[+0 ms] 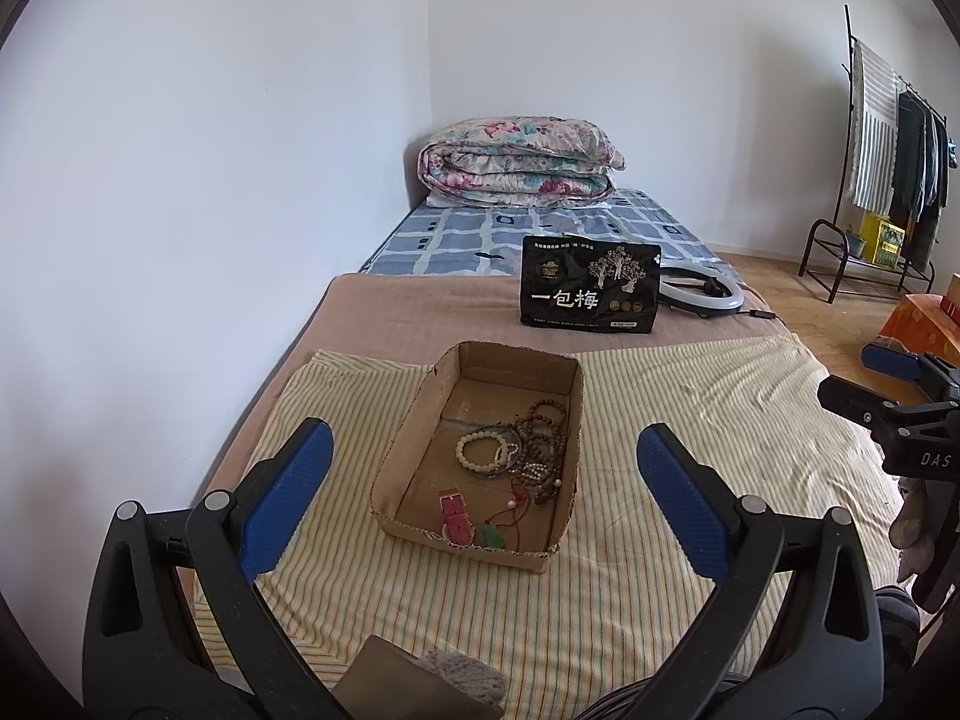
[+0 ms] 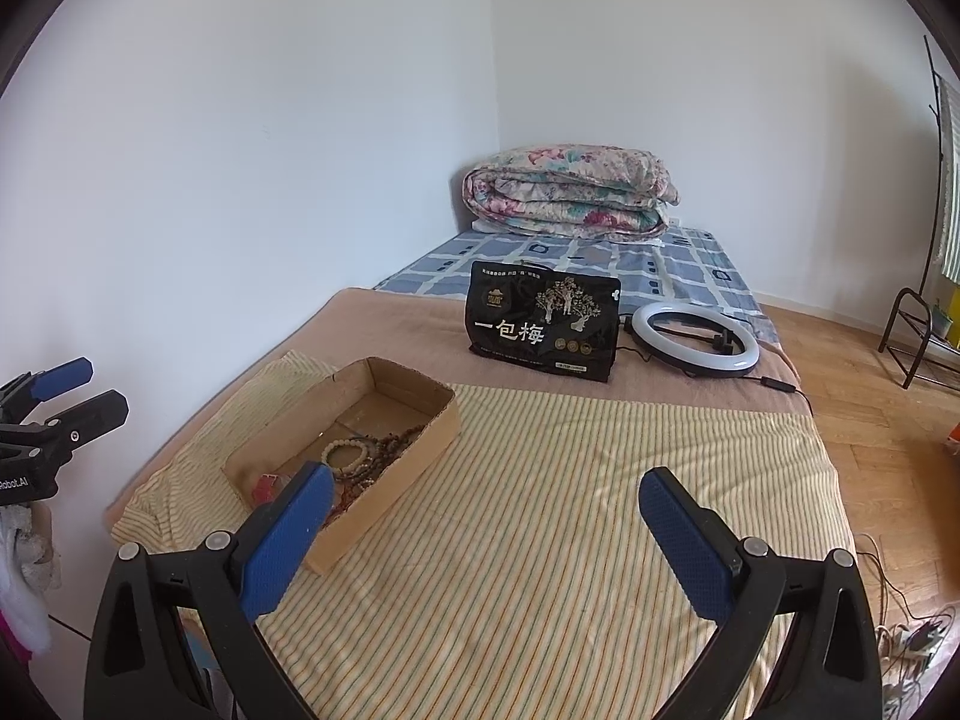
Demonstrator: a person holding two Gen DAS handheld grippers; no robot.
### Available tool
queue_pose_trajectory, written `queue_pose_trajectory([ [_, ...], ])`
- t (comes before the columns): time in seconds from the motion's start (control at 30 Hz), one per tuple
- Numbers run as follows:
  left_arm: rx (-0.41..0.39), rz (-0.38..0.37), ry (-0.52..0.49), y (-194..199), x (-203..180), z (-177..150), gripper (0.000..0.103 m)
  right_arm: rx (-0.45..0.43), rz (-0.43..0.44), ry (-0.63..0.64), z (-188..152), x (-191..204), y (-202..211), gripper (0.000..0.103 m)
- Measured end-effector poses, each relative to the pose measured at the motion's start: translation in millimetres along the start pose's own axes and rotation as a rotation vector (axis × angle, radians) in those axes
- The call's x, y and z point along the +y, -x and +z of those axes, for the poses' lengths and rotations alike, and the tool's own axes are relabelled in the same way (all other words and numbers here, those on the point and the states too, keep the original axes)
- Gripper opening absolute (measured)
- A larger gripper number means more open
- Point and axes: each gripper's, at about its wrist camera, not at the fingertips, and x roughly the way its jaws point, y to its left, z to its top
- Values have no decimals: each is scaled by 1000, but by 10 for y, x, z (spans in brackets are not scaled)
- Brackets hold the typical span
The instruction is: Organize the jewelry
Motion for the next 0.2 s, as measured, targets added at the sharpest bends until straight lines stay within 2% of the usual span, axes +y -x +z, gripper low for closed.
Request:
queue_pose_trajectory([
  [0.2, -1, 7, -4, 4, 21, -14, 103, 1, -5, -5, -15, -21, 9, 103],
])
